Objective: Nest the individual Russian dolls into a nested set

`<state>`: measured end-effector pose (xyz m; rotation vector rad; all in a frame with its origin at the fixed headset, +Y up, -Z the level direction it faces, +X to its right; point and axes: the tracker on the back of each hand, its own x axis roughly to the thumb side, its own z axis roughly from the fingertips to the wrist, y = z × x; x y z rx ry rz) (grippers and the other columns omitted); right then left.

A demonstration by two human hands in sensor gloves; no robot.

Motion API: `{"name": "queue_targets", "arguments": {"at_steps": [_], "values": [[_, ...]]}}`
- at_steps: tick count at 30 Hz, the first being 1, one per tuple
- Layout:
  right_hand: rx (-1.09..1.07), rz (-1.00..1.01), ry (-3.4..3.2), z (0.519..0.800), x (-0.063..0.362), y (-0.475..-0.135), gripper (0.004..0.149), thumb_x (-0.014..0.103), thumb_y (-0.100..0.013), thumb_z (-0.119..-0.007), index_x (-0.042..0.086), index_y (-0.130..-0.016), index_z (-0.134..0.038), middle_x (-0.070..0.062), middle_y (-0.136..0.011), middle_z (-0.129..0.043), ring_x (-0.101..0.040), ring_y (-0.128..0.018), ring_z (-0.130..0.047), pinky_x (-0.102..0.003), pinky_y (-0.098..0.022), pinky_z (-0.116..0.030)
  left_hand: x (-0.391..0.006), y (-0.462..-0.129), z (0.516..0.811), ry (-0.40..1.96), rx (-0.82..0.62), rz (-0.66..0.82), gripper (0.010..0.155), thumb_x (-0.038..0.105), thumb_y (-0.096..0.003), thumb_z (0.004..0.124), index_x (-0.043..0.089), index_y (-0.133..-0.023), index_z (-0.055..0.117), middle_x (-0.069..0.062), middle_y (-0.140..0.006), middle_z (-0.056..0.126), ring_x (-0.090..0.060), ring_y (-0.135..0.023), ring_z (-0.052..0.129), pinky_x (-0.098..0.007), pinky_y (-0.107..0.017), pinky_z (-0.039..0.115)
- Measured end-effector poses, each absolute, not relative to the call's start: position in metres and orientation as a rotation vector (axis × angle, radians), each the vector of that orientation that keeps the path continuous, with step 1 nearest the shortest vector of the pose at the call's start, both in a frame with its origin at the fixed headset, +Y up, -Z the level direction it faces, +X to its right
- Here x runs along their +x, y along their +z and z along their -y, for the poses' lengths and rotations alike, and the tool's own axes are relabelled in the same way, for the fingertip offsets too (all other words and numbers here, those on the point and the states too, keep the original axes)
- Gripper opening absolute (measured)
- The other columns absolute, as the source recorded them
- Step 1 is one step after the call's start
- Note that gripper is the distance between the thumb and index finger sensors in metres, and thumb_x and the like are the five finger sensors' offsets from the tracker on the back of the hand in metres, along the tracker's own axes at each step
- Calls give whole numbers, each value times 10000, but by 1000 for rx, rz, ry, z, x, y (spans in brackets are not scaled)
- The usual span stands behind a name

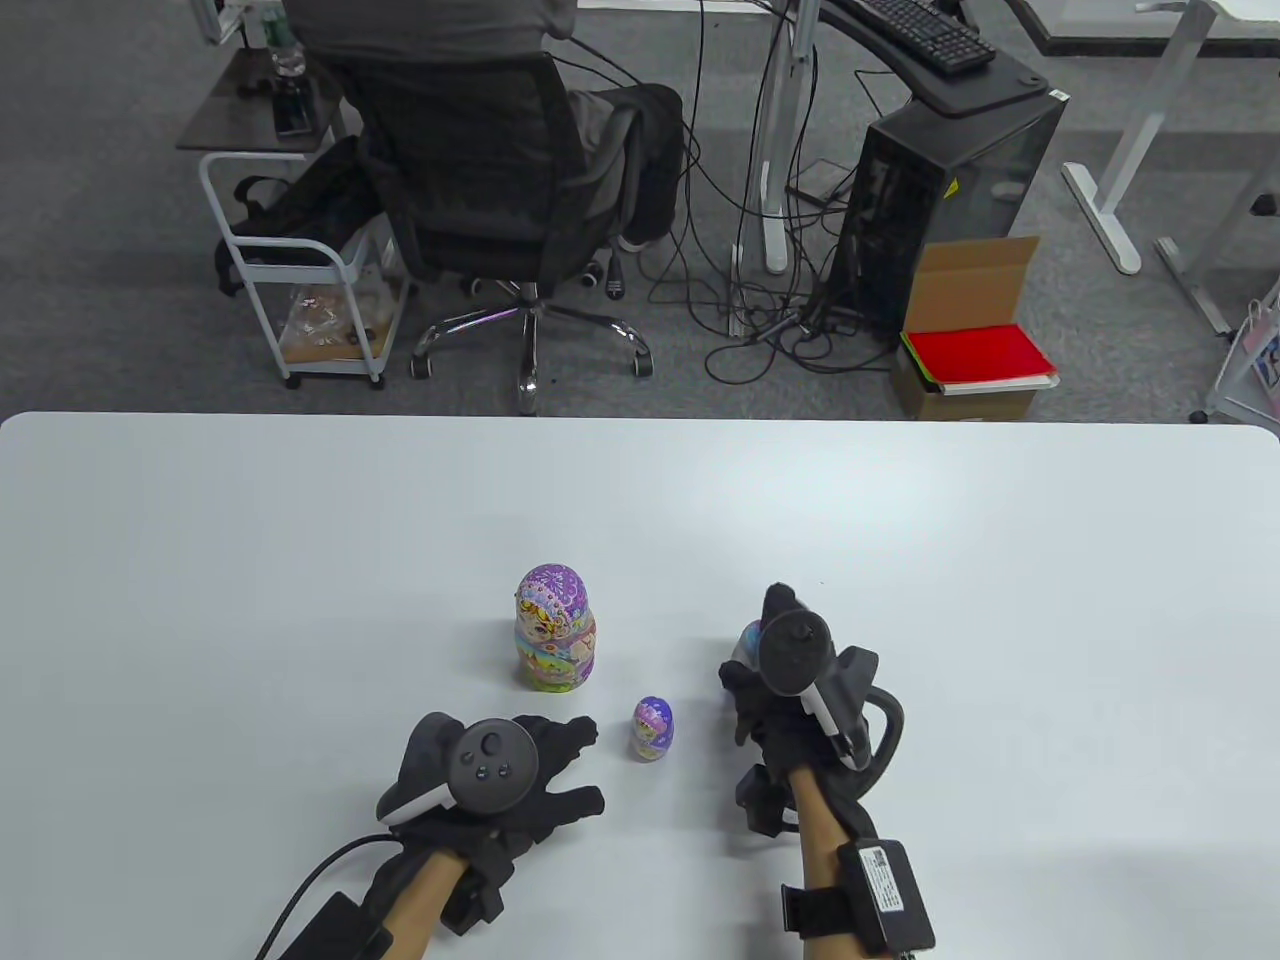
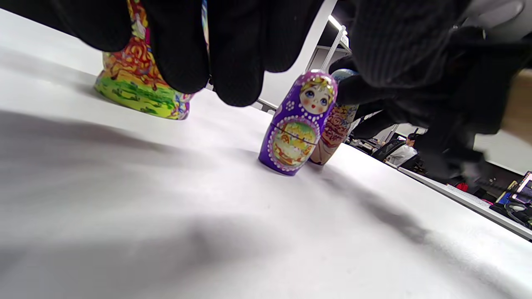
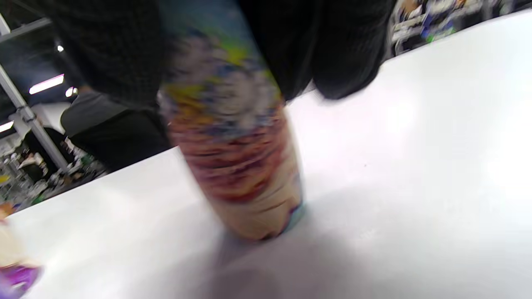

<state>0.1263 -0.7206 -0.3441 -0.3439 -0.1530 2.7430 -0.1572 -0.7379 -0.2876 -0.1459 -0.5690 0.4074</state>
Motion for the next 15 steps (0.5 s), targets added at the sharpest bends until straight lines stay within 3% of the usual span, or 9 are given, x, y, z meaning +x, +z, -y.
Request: {"name": "queue_targets", "arguments": {"at_steps": [1,4,9,13,15], "values": [[-345,241,2737,719,126,-343,762,455,-362,-908,282,-1019,-564,-22,-1028,-713,-312,-881,-911,-459,-594,-860,-159,-288,738,414,-137,568,774,555,-509,776,99,-1118,631,-179,-1044,801,-483,-954,728,-736,-626,579],[-269,246,2704,704,131,-335,759,491,-353,-890,245,-1006,-592,-48,-986,-751,-303,-811,-954,-433,-553,-883,-161,-288,737,429,-119,556,782,553,-508,778,95,-1122,620,-183,-1050,792,-485,-955,722,-734,-627,579],[-64,327,2382,657,129,-305,757,531,-347,-890,191,-980,-654,-98,-915,-807,-316,-691,-996,-441,-491,-894,-162,-285,729,473,-52,538,859,569,-502,777,75,-1157,524,-218,-1108,695,-510,-984,650,-731,-632,564],[174,230,2234,643,100,-290,753,538,-350,-887,201,-982,-654,-86,-922,-806,-305,-698,-997,-436,-498,-896,-162,-277,719,625,-10,562,1073,643,-456,787,40,-1194,293,-248,-1181,511,-535,-1017,549,-708,-652,560],[286,119,2161,649,80,-288,751,546,-351,-880,211,-982,-649,-77,-925,-803,-295,-705,-996,-430,-503,-898,-163,-274,714,745,-2,571,1136,661,-425,815,16,-1187,274,-251,-1175,516,-532,-1007,593,-680,-655,605]]}}
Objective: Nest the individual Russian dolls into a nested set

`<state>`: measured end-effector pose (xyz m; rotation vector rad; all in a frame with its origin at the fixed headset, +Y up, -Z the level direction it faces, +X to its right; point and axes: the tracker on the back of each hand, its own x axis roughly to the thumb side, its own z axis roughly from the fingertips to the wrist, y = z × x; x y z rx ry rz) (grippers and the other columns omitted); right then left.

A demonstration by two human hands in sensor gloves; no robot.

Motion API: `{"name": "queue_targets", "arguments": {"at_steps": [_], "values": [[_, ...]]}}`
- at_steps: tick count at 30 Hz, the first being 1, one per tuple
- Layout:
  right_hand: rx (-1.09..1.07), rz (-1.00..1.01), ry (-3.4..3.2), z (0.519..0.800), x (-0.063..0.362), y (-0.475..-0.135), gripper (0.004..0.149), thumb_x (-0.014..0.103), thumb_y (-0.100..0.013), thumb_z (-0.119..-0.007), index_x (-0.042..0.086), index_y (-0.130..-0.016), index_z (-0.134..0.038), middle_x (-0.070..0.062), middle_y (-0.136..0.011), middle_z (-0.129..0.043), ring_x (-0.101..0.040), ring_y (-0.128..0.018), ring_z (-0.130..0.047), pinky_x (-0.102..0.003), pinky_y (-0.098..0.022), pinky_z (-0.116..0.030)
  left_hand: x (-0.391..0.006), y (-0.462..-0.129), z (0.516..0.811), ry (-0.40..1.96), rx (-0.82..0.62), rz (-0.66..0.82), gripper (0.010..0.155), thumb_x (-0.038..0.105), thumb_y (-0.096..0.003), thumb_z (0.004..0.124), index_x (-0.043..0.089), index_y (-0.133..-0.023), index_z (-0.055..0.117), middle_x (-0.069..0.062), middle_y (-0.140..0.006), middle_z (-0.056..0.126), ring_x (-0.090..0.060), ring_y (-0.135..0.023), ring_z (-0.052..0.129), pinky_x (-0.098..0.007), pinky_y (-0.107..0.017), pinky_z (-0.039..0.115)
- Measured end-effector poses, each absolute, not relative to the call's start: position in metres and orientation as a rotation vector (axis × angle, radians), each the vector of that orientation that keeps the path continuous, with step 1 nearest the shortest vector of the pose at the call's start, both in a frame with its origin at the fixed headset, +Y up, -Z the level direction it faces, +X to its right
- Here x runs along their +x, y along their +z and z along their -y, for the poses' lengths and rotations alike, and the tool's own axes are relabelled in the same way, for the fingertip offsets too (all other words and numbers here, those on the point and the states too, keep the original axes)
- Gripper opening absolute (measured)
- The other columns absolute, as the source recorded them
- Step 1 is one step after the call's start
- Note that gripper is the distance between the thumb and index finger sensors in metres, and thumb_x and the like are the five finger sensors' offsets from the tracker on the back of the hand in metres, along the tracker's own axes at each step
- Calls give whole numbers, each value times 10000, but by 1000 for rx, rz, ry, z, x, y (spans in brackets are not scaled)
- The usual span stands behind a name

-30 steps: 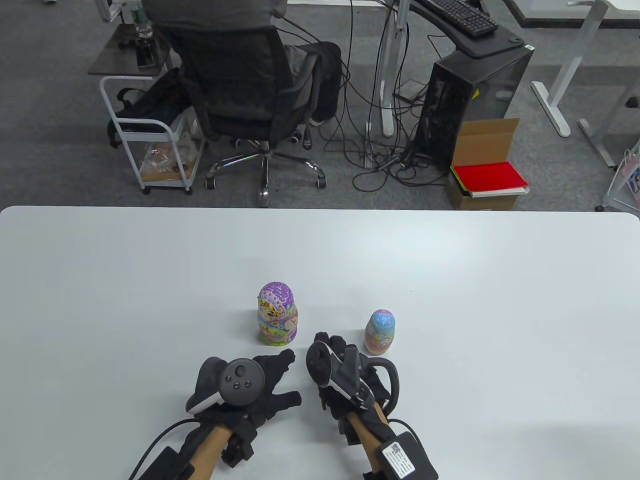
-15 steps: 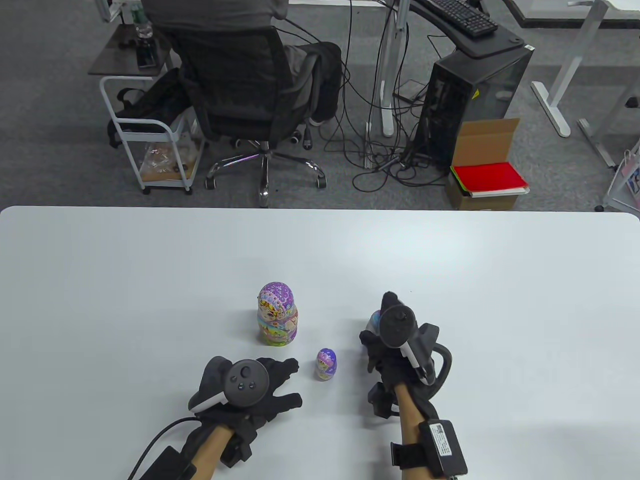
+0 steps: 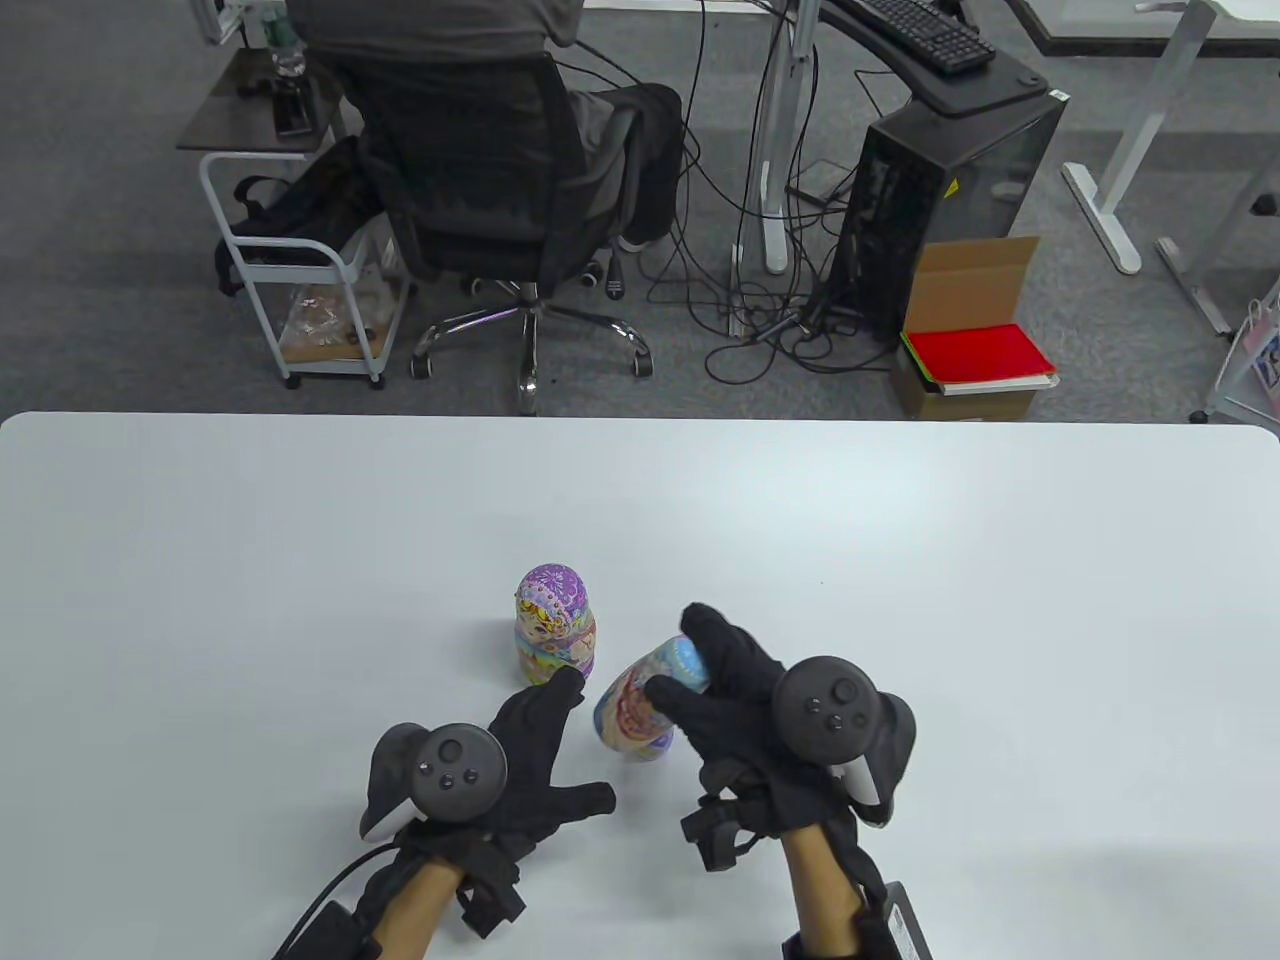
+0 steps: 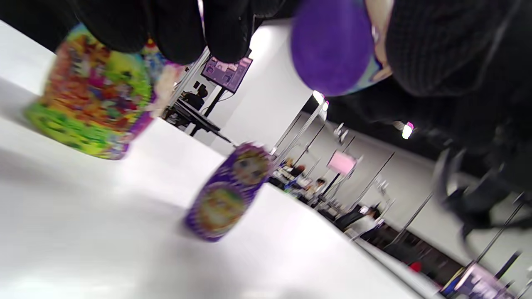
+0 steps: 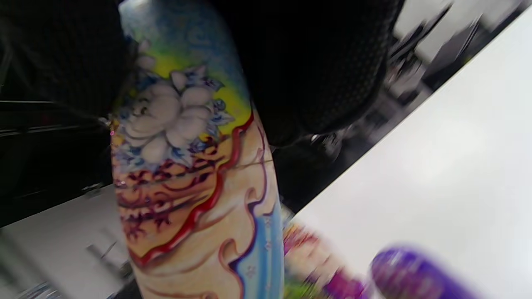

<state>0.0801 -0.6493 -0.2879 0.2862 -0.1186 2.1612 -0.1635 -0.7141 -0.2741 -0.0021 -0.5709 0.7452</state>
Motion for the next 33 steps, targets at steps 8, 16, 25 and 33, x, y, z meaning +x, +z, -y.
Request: {"name": "queue_targets", "arguments": {"at_steps": [8,16,25,33], "values": [[316,79,2171,676,45,-282,763,672,-342,-788,269,-966,-614,-26,-923,-773,-294,-625,-962,-394,-406,-887,-169,-276,718,783,-37,573,926,666,-358,908,31,-1004,717,-115,-819,938,-313,-638,1007,-546,-478,875],[347,236,2154,675,53,-277,565,658,-388,-773,279,-806,-747,-46,-715,-864,-243,-316,-982,-297,-159,-883,-161,-271,716,805,75,682,895,635,-368,926,-2,-976,766,-138,-755,970,-309,-578,1017,-564,-469,881],[264,270,2165,676,70,-282,643,666,-384,-754,279,-893,-679,-34,-825,-830,-257,-426,-974,-332,-263,-877,-163,-273,716,740,110,606,904,649,-369,900,46,-1013,706,-108,-820,935,-305,-646,998,-570,-524,847],[-178,425,2887,711,124,-309,653,639,-381,-761,272,-915,-675,-39,-876,-825,-272,-530,-1002,-377,-352,-894,-180,-287,731,717,-20,608,907,653,-382,887,48,-1030,695,-110,-837,928,-309,-667,989,-572,-534,833]]}}
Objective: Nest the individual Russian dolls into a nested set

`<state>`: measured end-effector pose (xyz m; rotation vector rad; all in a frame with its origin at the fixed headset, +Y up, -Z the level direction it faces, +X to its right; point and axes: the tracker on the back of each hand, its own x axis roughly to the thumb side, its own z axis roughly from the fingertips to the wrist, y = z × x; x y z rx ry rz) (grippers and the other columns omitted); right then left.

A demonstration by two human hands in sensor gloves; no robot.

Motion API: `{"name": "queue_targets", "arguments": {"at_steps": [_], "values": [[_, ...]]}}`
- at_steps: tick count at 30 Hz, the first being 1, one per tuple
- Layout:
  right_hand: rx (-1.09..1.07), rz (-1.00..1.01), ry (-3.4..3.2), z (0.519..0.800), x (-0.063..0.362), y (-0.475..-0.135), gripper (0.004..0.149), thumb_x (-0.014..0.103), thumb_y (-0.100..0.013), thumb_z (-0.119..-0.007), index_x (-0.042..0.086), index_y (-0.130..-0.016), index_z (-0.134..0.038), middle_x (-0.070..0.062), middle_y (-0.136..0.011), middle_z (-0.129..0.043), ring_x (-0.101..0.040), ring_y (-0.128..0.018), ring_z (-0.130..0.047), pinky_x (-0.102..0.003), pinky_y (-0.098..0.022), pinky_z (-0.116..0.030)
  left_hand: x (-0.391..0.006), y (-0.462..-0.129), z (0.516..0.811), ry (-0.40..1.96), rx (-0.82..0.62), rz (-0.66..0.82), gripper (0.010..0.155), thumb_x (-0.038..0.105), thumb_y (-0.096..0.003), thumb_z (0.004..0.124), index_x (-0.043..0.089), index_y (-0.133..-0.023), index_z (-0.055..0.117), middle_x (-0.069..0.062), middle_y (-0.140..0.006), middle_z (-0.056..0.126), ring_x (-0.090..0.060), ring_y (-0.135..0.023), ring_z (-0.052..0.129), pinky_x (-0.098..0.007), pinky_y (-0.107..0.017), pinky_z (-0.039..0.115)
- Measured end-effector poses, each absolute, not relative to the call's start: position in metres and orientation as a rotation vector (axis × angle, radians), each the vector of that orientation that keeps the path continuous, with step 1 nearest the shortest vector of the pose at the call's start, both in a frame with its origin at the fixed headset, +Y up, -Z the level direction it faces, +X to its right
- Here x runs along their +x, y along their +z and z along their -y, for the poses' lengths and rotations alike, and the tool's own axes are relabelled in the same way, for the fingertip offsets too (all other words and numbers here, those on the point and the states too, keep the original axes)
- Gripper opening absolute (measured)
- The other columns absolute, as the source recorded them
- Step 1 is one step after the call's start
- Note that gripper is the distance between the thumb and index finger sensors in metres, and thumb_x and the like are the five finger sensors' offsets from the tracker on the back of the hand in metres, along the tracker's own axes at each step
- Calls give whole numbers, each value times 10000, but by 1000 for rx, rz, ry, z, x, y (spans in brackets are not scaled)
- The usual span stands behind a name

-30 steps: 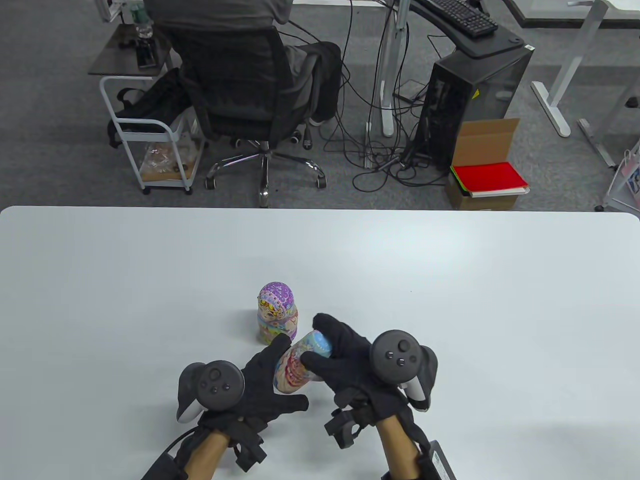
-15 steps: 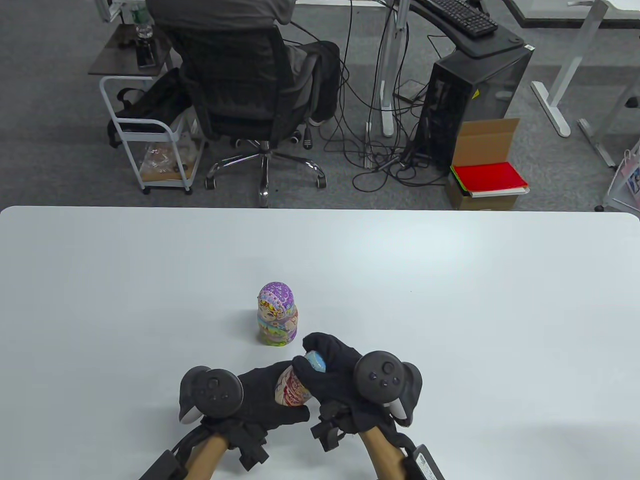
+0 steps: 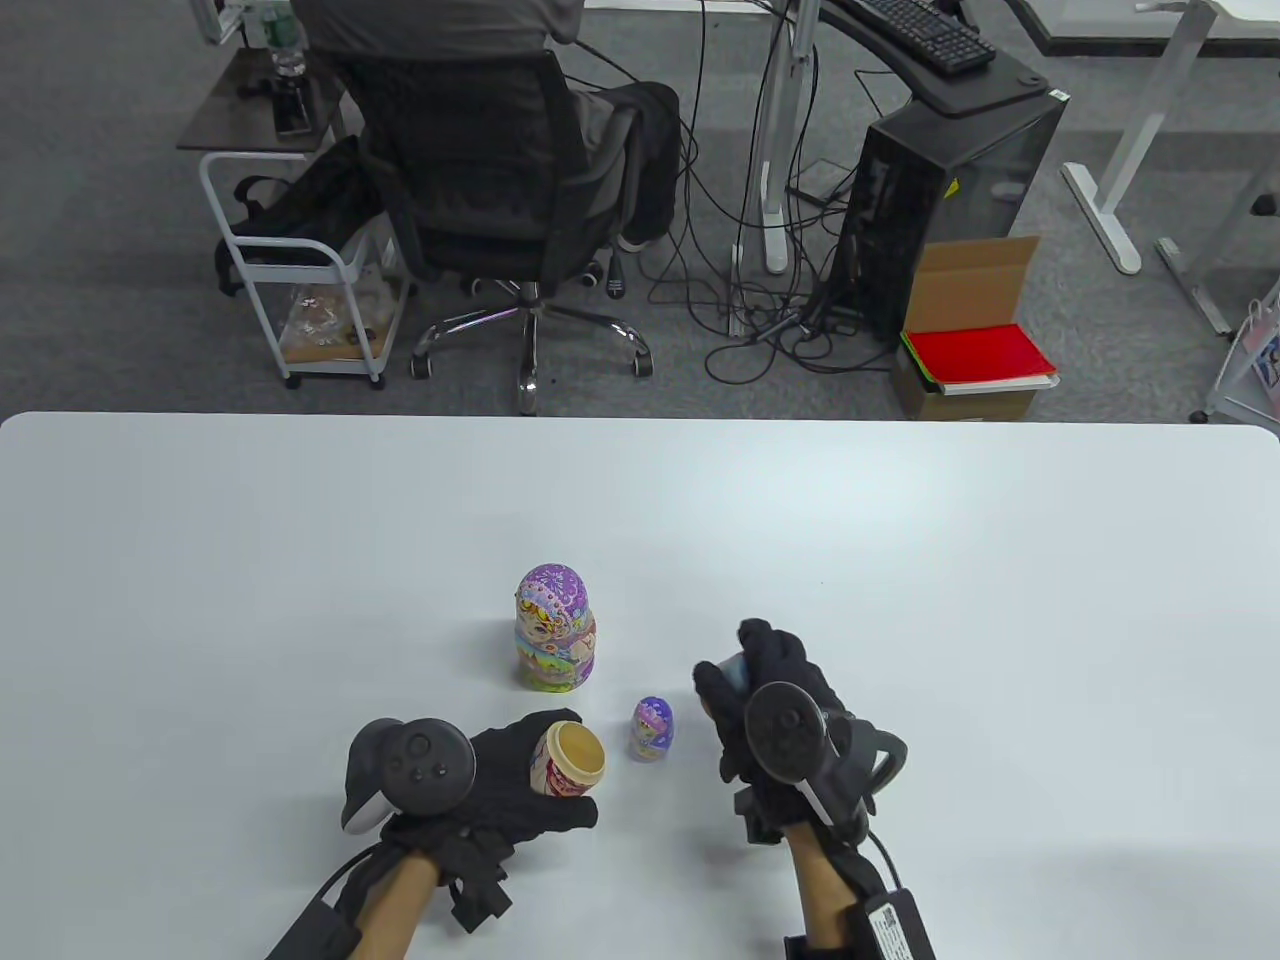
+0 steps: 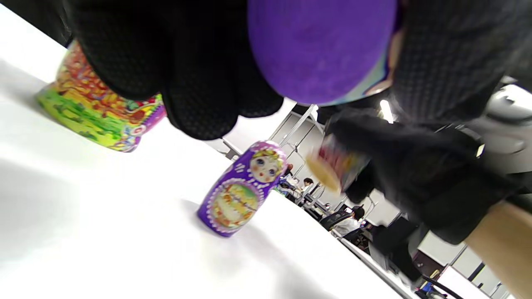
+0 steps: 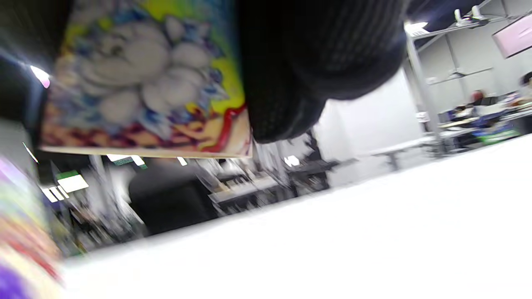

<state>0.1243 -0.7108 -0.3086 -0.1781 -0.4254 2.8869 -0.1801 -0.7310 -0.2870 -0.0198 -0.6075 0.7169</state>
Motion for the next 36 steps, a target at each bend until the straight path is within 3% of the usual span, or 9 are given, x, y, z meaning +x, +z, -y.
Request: {"name": "queue_targets", "arguments": {"at_steps": [3,11,14,16,21,23,26,32,36], "values": [[-238,348,2989,739,131,-318,657,626,-368,-777,277,-915,-671,-32,-889,-822,-277,-571,-1005,-397,-395,-888,-179,-289,734,686,-48,607,906,653,-383,886,51,-1031,693,-109,-839,927,-309,-672,988,-572,-538,830],[-271,293,3249,756,118,-325,672,621,-333,-824,276,-897,-701,-22,-882,-858,-254,-607,-1048,-378,-418,-909,-178,-289,734,644,-53,616,908,654,-381,885,55,-1035,689,-107,-846,923,-309,-680,984,-571,-543,827],[-299,296,3225,756,117,-324,682,622,-326,-830,268,-897,-712,-34,-880,-863,-260,-607,-1047,-397,-422,-903,-179,-289,734,632,-56,611,907,652,-382,885,57,-1037,688,-107,-850,921,-312,-682,983,-573,-543,826],[-341,231,3241,750,117,-323,745,675,-331,-773,269,-949,-677,-45,-953,-810,-299,-729,-988,-448,-503,-864,-180,-290,733,629,-58,607,908,653,-382,884,57,-1038,685,-107,-851,920,-311,-684,982,-573,-545,825],[-131,583,3002,707,97,-302,684,623,-371,-760,300,-964,-653,-10,-1002,-760,-277,-822,-930,-439,-573,-841,-181,-293,735,611,-76,587,908,650,-384,884,60,-1043,681,-107,-858,916,-316,-692,977,-576,-548,819],[75,363,2876,703,77,-299,650,574,-394,-781,321,-976,-641,6,-1022,-744,-268,-849,-915,-439,-586,-833,-181,-294,737,589,-89,585,910,650,-383,884,60,-1045,678,-107,-862,914,-317,-696,976,-577,-550,818],[121,175,2920,716,52,-302,687,575,-389,-792,309,-998,-622,-25,-1036,-728,-295,-843,-910,-449,-596,-817,-180,-295,740,556,-116,586,909,646,-387,884,62,-1050,672,-109,-870,908,-321,-705,972,-580,-554,813],[38,219,3042,735,33,-307,647,521,-376,-837,290,-956,-665,0,-937,-823,-215,-712,-1011,-379,-537,-887,-178,-296,742,541,-148,587,911,642,-385,886,66,-1055,665,-109,-881,901,-321,-717,966,-583,-562,806],[64,229,2788,719,51,-303,632,475,-368,-867,269,-938,-689,-18,-925,-835,-241,-699,-1017,-375,-535,-895,-179,-296,743,536,-166,591,911,642,-385,885,68,-1057,662,-108,-884,900,-322,-722,965,-580,-572,802]]}}
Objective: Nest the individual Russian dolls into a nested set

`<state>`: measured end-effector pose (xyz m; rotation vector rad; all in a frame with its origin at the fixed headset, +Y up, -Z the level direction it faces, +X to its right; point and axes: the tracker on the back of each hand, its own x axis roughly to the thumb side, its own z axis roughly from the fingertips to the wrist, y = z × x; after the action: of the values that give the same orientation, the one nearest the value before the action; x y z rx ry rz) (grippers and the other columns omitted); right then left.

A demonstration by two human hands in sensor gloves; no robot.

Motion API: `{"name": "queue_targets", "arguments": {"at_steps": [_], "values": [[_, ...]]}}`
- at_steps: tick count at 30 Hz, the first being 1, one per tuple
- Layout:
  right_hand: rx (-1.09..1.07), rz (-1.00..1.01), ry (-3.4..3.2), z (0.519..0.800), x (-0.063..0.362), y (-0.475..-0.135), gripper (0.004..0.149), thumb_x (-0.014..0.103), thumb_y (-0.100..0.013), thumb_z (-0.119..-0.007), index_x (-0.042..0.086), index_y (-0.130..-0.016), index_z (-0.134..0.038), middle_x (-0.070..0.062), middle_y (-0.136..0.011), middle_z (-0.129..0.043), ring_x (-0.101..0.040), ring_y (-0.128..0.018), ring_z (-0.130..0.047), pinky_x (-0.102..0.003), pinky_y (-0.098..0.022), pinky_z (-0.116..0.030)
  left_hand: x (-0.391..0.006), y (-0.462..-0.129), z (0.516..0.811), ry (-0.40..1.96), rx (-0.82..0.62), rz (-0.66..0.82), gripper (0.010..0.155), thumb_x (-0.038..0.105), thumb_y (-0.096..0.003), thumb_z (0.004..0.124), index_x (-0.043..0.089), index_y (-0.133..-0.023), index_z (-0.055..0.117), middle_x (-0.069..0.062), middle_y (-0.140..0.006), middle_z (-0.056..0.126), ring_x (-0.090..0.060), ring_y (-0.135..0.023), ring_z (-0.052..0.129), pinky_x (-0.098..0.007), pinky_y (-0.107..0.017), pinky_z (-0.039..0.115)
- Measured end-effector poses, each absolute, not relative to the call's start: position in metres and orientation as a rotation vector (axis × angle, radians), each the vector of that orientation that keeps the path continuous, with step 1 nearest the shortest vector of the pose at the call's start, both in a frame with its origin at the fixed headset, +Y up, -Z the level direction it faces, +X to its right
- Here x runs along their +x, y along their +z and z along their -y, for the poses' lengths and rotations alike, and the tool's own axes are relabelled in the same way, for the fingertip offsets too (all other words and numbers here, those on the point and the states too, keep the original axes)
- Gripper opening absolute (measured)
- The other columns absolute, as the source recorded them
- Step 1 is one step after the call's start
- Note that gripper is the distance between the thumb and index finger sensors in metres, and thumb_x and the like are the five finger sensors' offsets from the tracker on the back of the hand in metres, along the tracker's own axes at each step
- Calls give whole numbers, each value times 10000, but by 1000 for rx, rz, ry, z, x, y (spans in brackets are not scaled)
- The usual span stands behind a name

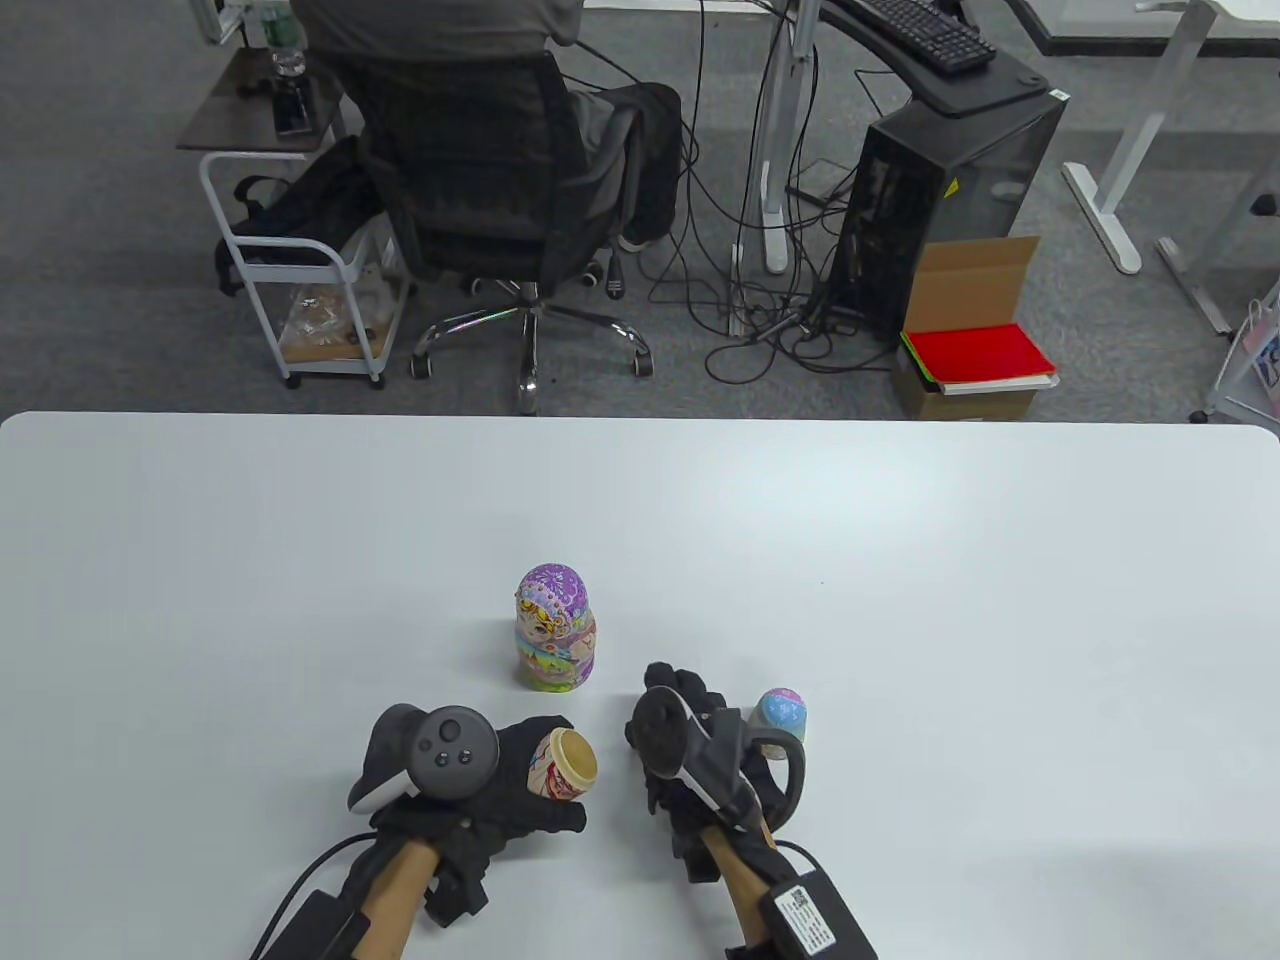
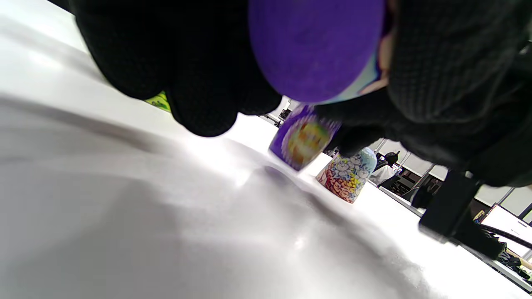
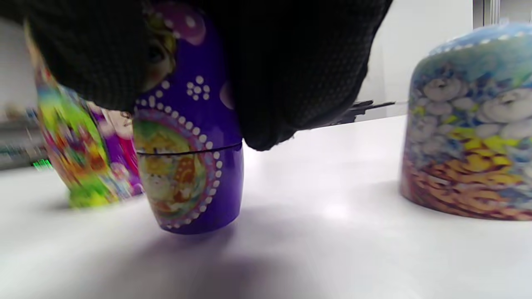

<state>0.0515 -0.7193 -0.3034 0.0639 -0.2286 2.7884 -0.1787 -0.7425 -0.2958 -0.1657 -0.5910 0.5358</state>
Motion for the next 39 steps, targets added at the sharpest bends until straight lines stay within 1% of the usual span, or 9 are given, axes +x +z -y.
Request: {"name": "queue_targets", "arguments": {"at_steps": [5,8,16,23,25,29,31,35,39], "values": [[258,102,2177,700,84,-297,633,446,-388,-873,291,-962,-657,2,-978,-787,-250,-776,-973,-385,-578,-871,-184,-300,745,601,-189,573,912,642,-386,884,69,-1059,660,-107,-889,896,-324,-728,963,-579,-575,801],[360,-15,2014,704,84,-301,633,423,-390,-888,299,-965,-653,4,-992,-774,-263,-803,-954,-395,-592,-859,-184,-300,745,622,-192,577,913,640,-387,886,68,-1061,657,-108,-891,895,-324,-729,962,-580,-576,800],[507,-148,2088,715,56,-299,636,410,-385,-899,308,-965,-658,17,-1000,-778,-257,-829,-951,-406,-593,-861,-178,-294,740,650,-155,613,913,637,-383,887,69,-1060,655,-106,-891,894,-320,-728,963,-576,-578,802],[552,-182,2162,712,49,-295,639,439,-415,-851,310,-998,-622,7,-1045,-737,-276,-902,-877,-501,-633,-791,-179,-293,739,661,-124,615,910,630,-381,892,62,-1054,662,-111,-882,899,-320,-719,968,-574,-573,806],[517,-105,2194,702,57,-294,675,493,-409,-828,292,-1013,-602,-14,-1061,-708,-301,-916,-852,-508,-636,-776,-179,-293,739,667,-121,611,911,632,-381,890,65,-1056,660,-107,-884,898,-319,-721,966,-573,-575,805],[306,240,2341,673,94,-289,628,484,-405,-836,275,-974,-674,-30,-1016,-765,-314,-858,-893,-512,-607,-789,-181,-294,739,647,-122,607,912,637,-381,887,65,-1056,661,-106,-883,899,-318,-720,968,-574,-574,806],[185,372,2559,672,115,-290,636,496,-394,-848,277,-970,-690,-27,-1017,-774,-315,-863,-899,-522,-605,-794,-181,-295,740,652,-128,597,909,636,-383,887,67,-1055,662,-108,-883,900,-318,-721,967,-574,-574,806],[-50,155,2959,706,132,-304,759,628,-379,-781,302,-1035,-581,-44,-1102,-647,-342,-951,-801,-516,-638,-768,-179,-296,743,639,-147,594,912,638,-383,885,66,-1057,661,-107,-885,898,-318,-722,967,-573,-577,805],[-173,166,3116,745,121,-316,825,693,-341,-721,276,-1036,-568,-59,-1083,-657,-344,-845,-863,-488,-573,-799,-178,-296,744,630,-156,599,911,637,-383,886,65,-1056,661,-110,-885,898,-320,-722,966,-574,-574,805]]}}
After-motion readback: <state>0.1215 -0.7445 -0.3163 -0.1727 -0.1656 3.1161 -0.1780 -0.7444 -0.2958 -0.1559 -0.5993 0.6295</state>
